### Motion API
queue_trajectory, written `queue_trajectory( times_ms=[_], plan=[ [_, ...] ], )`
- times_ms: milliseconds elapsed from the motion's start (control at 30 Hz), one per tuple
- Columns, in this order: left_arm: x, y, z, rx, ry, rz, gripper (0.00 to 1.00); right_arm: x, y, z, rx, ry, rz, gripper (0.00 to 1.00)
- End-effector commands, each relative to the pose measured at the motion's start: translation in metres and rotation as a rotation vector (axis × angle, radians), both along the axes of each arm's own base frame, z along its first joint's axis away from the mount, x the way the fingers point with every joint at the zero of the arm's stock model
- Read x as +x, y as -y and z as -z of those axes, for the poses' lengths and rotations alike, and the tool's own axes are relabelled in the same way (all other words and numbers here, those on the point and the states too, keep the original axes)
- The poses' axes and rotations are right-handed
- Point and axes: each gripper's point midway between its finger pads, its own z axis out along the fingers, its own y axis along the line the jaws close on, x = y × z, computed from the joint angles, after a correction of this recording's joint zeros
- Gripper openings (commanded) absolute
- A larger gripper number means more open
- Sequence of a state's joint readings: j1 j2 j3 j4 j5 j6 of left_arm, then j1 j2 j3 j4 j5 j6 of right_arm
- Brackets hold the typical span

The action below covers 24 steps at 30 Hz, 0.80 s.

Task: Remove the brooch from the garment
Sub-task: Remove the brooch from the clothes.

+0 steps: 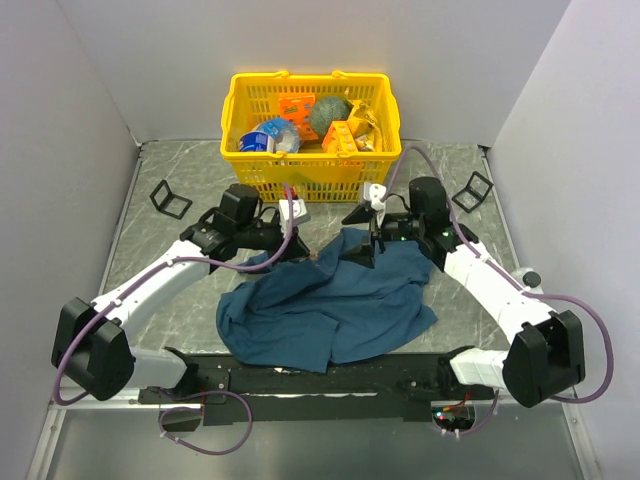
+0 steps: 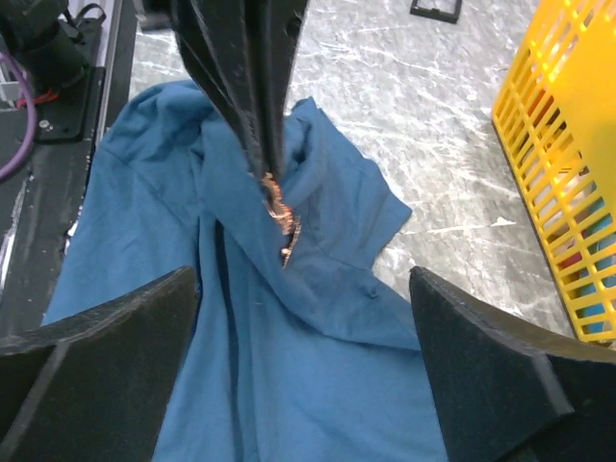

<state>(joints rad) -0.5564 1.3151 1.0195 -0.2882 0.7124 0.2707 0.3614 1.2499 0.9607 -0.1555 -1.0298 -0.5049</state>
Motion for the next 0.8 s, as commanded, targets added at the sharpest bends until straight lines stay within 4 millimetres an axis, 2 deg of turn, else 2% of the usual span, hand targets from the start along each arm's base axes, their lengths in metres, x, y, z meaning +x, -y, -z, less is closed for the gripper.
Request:
queue_trajectory(
  times_ms=[0, 133, 300, 367, 600, 767],
  plan=[
    [-0.017, 0.012, -0.038, -0.141, 0.030, 0.133, 0.01, 0.009, -0.002, 0.008, 0.013, 0.042, -0.007, 0.92],
    [-0.019, 0.015, -0.045, -0.166, 0.023, 0.161, 0.01, 0.009, -0.006, 0.020, 0.026, -0.011, -0.024, 0.81],
    [-0.020, 0.015, -0.043, -0.166, 0.013, 0.165, 0.01, 0.008, -0.015, 0.035, 0.041, -0.116, -0.078, 0.71],
    [-0.021, 0.015, -0.041, -0.167, 0.006, 0.168, 0.01, 0.010, -0.019, 0.032, 0.057, -0.112, -0.099, 0.65],
    [-0.019, 0.015, -0.042, -0.168, 0.004, 0.166, 0.01, 0.011, -0.034, 0.030, 0.084, -0.138, -0.150, 0.60],
    [-0.018, 0.014, -0.040, -0.164, 0.003, 0.163, 0.01, -0.002, -0.047, 0.034, 0.066, -0.139, -0.209, 0.57]
  ],
)
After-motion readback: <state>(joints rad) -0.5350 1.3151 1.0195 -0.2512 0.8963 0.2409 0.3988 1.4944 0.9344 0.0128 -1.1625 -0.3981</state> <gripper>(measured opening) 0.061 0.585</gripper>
